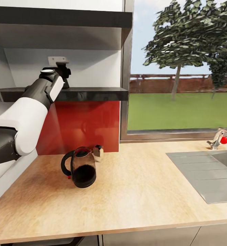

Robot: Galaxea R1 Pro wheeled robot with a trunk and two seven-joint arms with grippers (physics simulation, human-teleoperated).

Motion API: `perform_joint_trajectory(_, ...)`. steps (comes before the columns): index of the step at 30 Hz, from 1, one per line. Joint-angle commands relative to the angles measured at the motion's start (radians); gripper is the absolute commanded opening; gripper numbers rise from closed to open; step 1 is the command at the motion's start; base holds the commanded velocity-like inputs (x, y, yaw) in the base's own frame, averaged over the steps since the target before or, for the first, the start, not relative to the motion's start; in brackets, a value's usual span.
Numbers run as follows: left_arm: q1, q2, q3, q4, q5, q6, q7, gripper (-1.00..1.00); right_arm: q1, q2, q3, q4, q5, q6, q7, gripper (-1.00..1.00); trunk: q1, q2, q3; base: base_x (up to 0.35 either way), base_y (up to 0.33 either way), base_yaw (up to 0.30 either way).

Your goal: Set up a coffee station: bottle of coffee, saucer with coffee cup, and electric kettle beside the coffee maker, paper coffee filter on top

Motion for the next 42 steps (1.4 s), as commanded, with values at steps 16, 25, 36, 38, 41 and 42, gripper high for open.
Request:
perform_joint_trajectory(16, 0.022, 0.004, -0.006, -0.004, 0.007, 0.004, 0.007, 1.00, 0.000, -0.001, 0.000, 0.000, 0.003, -0.003, 0.003, 1.00, 0.000, -0.001, 0.000, 0.056, 0.000, 0.000)
perform_joint_trajectory(25, 0.028, 0.007, -0.005, -0.003, 0.007, 0.004, 0.006, 1.00, 0.000, 0.000, 0.000, 0.000, 0.003, -0.003, 0.003, 1.00, 0.000, -0.001, 0.000, 0.026, 0.000, 0.000)
perform_joint_trajectory(36, 0.028, 0.011, 0.000, -0.003, 0.006, 0.000, 0.007, 1.00, 0.000, 0.000, 0.001, 0.000, 0.003, -0.003, 0.004, 1.00, 0.000, -0.001, 0.000, 0.055, 0.000, 0.000)
perform_joint_trajectory(38, 0.029, 0.017, 0.000, -0.003, 0.006, 0.000, 0.005, 1.00, 0.000, 0.000, 0.001, 0.000, 0.003, -0.002, 0.004, 1.00, 0.000, -0.001, 0.000, 0.002, 0.000, 0.000)
perform_joint_trajectory(41, 0.028, 0.024, -0.001, -0.003, 0.007, 0.002, 0.004, 1.00, 0.000, 0.000, 0.002, 0.000, 0.003, -0.002, 0.004, 1.00, 0.000, -0.001, 0.000, 0.000, 0.000, 0.000)
perform_joint_trajectory(42, 0.028, 0.026, 0.000, -0.003, 0.007, 0.004, 0.005, 1.00, 0.000, 0.000, 0.002, 0.000, 0.003, -0.002, 0.004, 1.00, 0.000, -0.001, 0.000, 0.000, 0.000, 0.000)
